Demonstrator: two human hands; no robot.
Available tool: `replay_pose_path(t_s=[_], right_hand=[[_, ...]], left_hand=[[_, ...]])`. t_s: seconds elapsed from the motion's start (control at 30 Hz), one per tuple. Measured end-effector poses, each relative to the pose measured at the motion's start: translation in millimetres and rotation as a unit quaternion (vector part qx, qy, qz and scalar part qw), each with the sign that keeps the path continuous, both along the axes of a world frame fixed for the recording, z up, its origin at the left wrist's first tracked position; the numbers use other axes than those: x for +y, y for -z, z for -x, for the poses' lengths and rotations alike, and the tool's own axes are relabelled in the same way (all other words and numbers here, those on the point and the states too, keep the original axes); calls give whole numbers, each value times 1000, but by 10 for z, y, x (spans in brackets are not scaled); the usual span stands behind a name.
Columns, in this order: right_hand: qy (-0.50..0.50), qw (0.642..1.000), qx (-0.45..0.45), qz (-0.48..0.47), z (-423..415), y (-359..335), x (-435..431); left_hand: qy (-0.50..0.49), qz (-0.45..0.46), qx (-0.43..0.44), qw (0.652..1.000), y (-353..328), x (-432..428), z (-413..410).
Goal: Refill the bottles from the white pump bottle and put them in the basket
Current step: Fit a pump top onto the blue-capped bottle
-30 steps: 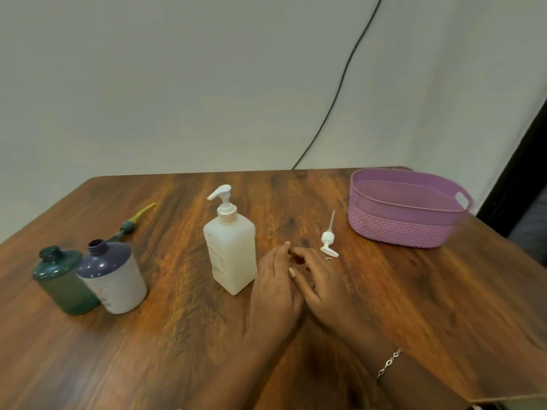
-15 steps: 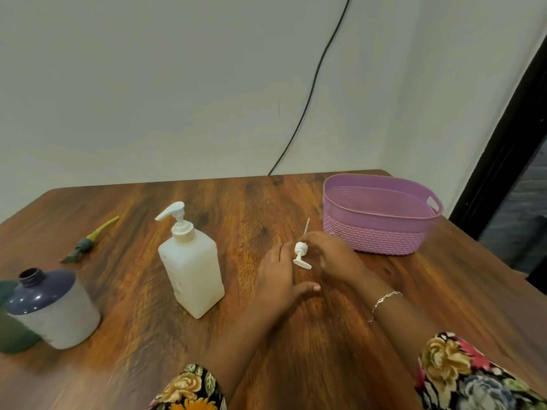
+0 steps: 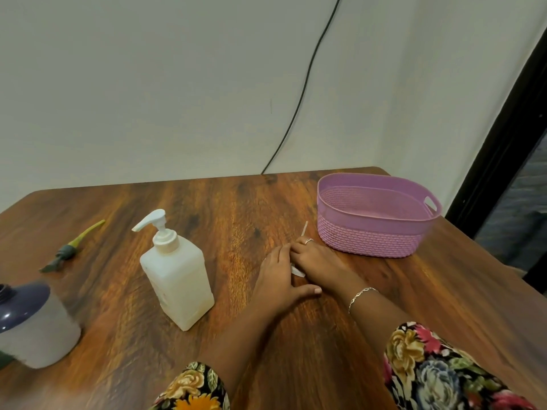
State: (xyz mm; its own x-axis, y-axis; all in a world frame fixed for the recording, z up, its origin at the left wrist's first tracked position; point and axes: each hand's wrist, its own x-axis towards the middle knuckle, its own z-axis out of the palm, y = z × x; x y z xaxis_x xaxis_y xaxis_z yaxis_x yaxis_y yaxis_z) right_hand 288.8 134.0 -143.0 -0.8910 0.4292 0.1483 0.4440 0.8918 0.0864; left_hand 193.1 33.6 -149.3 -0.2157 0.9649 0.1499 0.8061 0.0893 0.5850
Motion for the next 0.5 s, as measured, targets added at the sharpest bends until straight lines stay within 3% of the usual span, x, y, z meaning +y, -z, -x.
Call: replay_pose_path(t_s=[0.37,0.5], right_hand=[[8,999,-34,-32,-52,-7,25],[-6,1000,17,-3,-124,-49,-6]], left_hand=[[7,3,-14,1000,27,40,39],[1,-14,-23,1000,15,13,-4]])
